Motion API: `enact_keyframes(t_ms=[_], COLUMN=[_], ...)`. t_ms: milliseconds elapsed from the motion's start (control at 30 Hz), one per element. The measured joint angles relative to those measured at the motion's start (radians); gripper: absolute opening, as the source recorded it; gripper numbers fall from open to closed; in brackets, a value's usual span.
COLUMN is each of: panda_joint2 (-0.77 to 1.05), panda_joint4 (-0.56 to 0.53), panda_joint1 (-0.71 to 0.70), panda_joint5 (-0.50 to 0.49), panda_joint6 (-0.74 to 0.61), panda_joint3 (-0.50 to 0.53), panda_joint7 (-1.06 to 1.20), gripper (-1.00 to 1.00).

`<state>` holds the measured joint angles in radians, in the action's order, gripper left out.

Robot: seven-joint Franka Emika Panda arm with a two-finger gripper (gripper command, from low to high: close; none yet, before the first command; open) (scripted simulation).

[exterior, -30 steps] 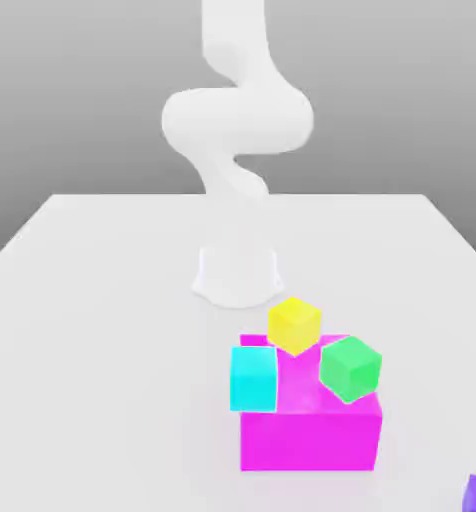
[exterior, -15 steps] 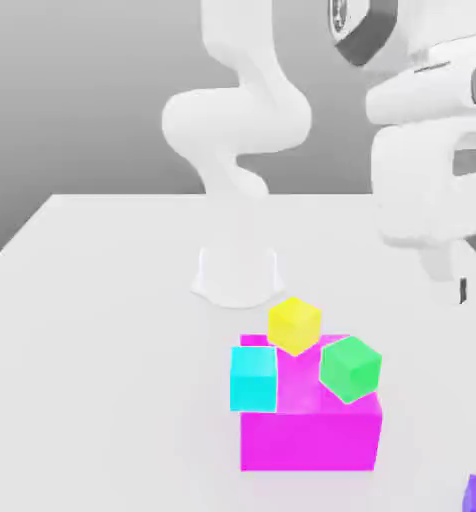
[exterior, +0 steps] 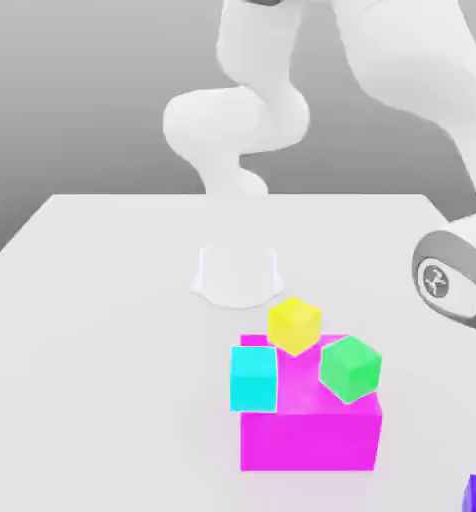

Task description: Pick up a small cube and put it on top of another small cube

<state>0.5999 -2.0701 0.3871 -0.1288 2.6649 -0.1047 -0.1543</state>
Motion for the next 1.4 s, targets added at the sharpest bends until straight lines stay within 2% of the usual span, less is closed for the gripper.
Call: enact_keyframes(t_ms=[233, 367, 967, 1400], panda_joint2=[0.004, -0.116, -0.771, -1.227], panda_joint4=[0.001, -0.03, -0.49, -0.828], panda_joint1=[0.001, -0.014, -0.114, -0.146], panda_joint5=[0.0, 0.023, 0.119, 0.147], panda_joint6=[0.002, -0.088, -0.276, -0.396], panda_joint3=[0.001, -0.018, 0.023, 0.083], panda_joint7=[0.001, 0.018, 0.17, 0.257], gripper=[-1.0, -1.0, -1.0, -1.0])
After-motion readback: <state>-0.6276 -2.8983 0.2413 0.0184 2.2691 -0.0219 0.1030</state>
